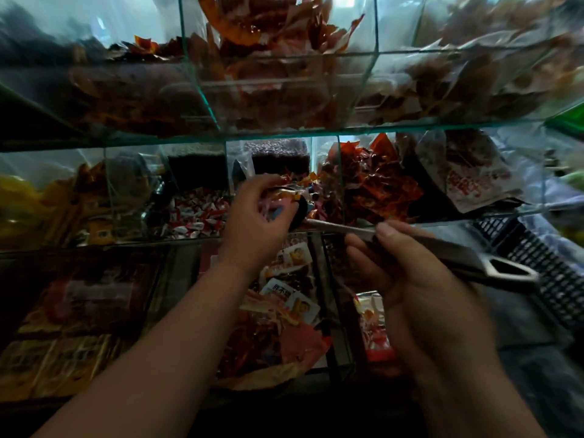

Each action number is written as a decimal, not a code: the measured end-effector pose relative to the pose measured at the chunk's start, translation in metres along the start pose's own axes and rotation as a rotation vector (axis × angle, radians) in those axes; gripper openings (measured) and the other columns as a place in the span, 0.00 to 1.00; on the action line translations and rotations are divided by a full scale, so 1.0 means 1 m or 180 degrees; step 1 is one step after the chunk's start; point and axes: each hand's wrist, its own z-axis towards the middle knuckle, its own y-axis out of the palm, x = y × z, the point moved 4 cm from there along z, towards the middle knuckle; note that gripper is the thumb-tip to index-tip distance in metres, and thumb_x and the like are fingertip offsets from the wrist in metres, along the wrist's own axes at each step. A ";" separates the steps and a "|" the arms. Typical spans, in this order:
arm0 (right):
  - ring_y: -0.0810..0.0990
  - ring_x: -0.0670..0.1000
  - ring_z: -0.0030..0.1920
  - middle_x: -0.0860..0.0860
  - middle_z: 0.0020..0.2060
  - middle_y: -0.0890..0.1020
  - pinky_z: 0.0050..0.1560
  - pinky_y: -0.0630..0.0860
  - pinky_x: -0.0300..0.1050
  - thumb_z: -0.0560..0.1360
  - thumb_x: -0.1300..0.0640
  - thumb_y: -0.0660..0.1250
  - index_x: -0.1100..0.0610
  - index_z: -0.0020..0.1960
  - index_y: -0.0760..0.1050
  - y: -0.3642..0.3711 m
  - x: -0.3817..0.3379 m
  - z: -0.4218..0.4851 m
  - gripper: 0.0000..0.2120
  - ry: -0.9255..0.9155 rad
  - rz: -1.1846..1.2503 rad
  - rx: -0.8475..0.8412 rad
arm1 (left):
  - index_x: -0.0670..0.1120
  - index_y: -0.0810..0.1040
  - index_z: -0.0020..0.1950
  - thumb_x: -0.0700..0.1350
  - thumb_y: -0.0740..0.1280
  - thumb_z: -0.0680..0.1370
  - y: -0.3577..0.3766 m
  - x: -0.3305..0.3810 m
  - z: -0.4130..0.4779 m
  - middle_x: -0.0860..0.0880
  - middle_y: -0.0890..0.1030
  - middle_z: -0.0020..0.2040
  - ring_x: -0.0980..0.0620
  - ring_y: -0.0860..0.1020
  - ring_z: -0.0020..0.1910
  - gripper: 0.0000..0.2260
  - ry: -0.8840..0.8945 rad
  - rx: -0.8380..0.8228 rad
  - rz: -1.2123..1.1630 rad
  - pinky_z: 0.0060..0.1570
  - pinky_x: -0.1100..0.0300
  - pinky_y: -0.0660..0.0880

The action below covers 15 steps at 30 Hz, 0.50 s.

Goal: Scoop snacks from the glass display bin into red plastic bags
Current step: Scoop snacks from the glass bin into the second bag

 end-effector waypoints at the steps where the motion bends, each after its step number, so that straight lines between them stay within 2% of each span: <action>1: 0.89 0.58 0.45 0.56 0.38 0.87 0.41 0.83 0.42 0.74 0.65 0.72 0.59 0.41 0.82 0.003 0.001 0.007 0.04 0.0026 0.0052 0.0045 | 0.58 0.75 0.64 0.54 0.75 0.76 0.002 -0.005 0.009 0.56 0.76 0.64 0.64 0.75 0.61 0.18 -0.0295 0.0039 -0.0192 0.54 0.73 0.72; 3: 0.88 0.57 0.47 0.54 0.38 0.88 0.45 0.84 0.44 0.77 0.64 0.70 0.62 0.45 0.82 0.010 0.006 0.021 0.03 0.0009 0.0106 0.0148 | 0.59 0.74 0.64 0.57 0.74 0.77 0.000 -0.018 0.020 0.56 0.76 0.66 0.61 0.74 0.63 0.18 -0.0657 0.0214 -0.0391 0.54 0.71 0.71; 6: 0.89 0.55 0.47 0.53 0.38 0.88 0.49 0.85 0.46 0.76 0.64 0.71 0.63 0.50 0.81 0.025 0.020 0.047 0.03 0.0055 0.0030 0.0193 | 0.56 0.77 0.62 0.57 0.71 0.77 -0.011 -0.035 0.014 0.56 0.80 0.62 0.59 0.78 0.61 0.15 -0.0723 0.0523 -0.0494 0.55 0.67 0.74; 8: 0.89 0.55 0.45 0.55 0.39 0.88 0.47 0.85 0.45 0.75 0.66 0.71 0.64 0.52 0.81 0.038 0.034 0.067 0.06 0.0159 -0.0050 0.0192 | 0.58 0.78 0.59 0.55 0.70 0.77 -0.013 -0.045 0.006 0.58 0.82 0.57 0.63 0.79 0.57 0.11 -0.0801 0.0552 -0.0648 0.58 0.59 0.78; 10: 0.89 0.55 0.43 0.59 0.42 0.88 0.42 0.85 0.44 0.72 0.66 0.71 0.65 0.54 0.80 0.052 0.048 0.089 0.10 0.0275 -0.0046 0.0211 | 0.56 0.77 0.61 0.49 0.70 0.79 -0.012 -0.051 0.000 0.57 0.81 0.60 0.63 0.79 0.59 0.11 -0.0785 0.0418 -0.0689 0.60 0.55 0.78; 12: 0.89 0.55 0.43 0.60 0.46 0.87 0.41 0.84 0.45 0.70 0.64 0.72 0.64 0.57 0.78 0.065 0.064 0.112 0.16 0.0357 -0.0083 0.0296 | 0.51 0.75 0.66 0.44 0.68 0.80 -0.010 -0.053 0.001 0.54 0.79 0.64 0.63 0.78 0.62 0.15 -0.0723 0.0301 -0.0787 0.62 0.58 0.77; 15: 0.87 0.53 0.46 0.54 0.48 0.86 0.51 0.85 0.54 0.70 0.59 0.72 0.52 0.54 0.75 0.078 0.084 0.142 0.14 0.0295 -0.0560 0.0492 | 0.53 0.74 0.68 0.44 0.66 0.79 -0.010 -0.052 -0.001 0.55 0.77 0.67 0.67 0.75 0.64 0.18 -0.0652 0.0229 -0.0841 0.59 0.70 0.74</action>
